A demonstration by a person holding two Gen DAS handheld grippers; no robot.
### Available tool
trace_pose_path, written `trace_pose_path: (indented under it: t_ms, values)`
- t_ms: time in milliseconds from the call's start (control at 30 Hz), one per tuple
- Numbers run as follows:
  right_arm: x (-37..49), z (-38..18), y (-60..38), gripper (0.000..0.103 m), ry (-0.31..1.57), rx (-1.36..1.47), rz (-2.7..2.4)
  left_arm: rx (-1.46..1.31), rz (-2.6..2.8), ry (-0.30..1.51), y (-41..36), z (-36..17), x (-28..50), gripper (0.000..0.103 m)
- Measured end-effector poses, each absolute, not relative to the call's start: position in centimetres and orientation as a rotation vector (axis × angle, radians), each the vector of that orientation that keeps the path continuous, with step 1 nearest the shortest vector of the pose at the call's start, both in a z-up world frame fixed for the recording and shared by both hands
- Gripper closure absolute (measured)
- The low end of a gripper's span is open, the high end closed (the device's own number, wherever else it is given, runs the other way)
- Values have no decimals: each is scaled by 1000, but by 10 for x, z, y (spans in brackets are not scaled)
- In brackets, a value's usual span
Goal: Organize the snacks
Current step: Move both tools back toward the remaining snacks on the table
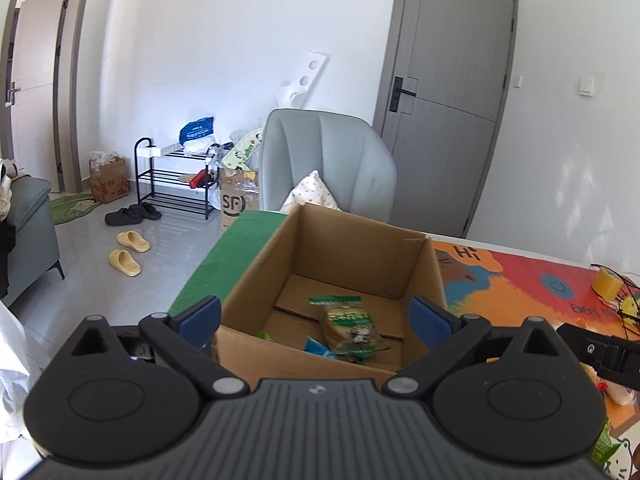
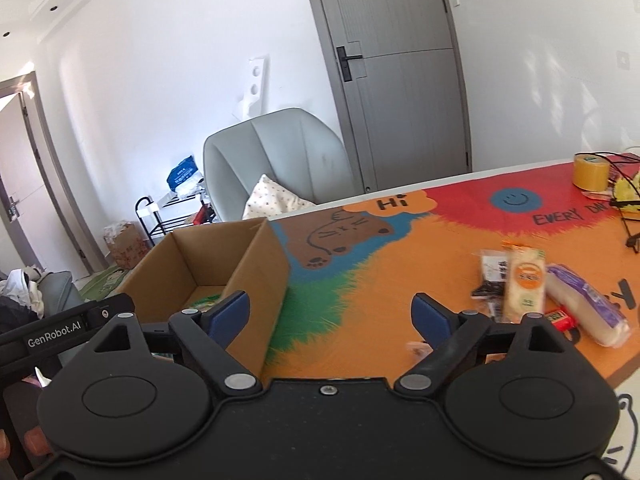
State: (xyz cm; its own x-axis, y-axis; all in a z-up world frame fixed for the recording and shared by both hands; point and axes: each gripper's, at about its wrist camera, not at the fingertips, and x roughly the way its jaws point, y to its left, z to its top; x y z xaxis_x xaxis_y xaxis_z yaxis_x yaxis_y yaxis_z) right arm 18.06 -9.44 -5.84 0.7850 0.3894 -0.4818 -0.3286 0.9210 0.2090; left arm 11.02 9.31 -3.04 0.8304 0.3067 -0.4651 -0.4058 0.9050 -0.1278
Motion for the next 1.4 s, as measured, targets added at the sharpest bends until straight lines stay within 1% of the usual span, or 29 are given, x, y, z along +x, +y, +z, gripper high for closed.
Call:
trace_pose_path:
  t_ms: [167,667,1067,1267,1400]
  values:
    - [175,-62,-117,9,541,122,339,-210,337,462,73,-32,113,3]
    - [161,-70,-181,9,549,146,212,-166,207,488,13,-40,122,2]
    - [153,-82,-207,9,578,141,153,-97,144,531,-24,-50,135,2]
    - [152,-92,-215,11,598,144,137,-90,118,557,-33,-57,138,2]
    - [154,-98,-218,16,614,145,131,-81,103,575,-39,-63,142,2]
